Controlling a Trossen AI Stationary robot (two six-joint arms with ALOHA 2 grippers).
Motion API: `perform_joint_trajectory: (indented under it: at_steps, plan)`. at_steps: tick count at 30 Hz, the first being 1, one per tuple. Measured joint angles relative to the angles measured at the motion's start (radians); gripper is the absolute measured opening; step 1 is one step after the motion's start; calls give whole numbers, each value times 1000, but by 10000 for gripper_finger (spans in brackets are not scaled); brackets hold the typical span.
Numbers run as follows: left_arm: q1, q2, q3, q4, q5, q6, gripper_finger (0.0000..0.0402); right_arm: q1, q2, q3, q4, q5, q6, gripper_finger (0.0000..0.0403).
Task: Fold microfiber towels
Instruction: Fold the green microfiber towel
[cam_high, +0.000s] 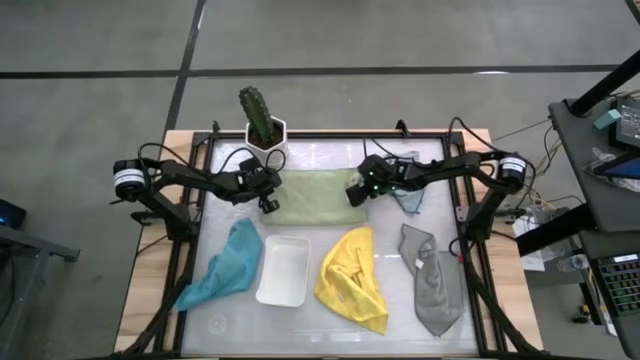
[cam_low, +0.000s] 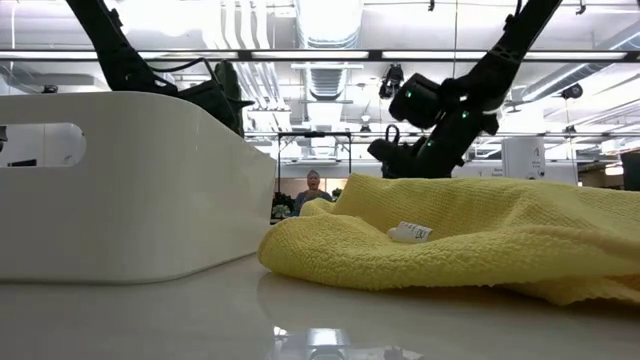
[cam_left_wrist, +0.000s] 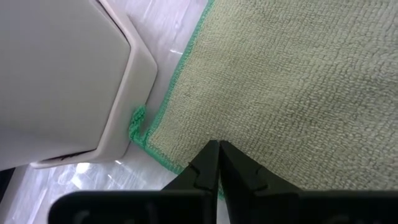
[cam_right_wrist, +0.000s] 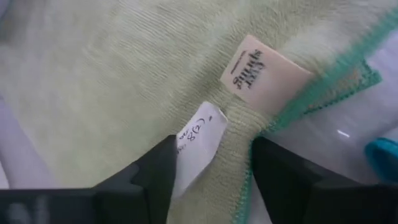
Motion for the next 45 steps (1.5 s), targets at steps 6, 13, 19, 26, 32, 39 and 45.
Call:
perform_joint_trajectory:
  at_steps: [6, 13, 19, 26, 32, 39, 45]
  plan:
    - [0, 0, 0, 2, 2, 0, 1, 0, 37, -1, 71, 0, 8, 115]
    - [-1, -17, 3, 6, 4, 7, 1, 0, -18, -3, 73, 1, -34, 19]
    - [-2, -76, 10, 8, 3, 10, 1, -31, -103, 5, -20, 12, -73, 14]
    - [-2, -167, 1, 3, 10, 11, 1, -91, -182, 93, -285, 64, -155, 13]
    - [-2, -181, -9, -6, 93, 10, 1, -95, -154, 241, -460, 112, -209, 13]
    - [-3, -180, -11, -152, 145, 28, 1, -50, -31, 386, -468, 28, -210, 13]
    - [-3, -177, -27, -137, 214, 35, 1, -5, 118, 498, -399, -54, -209, 13]
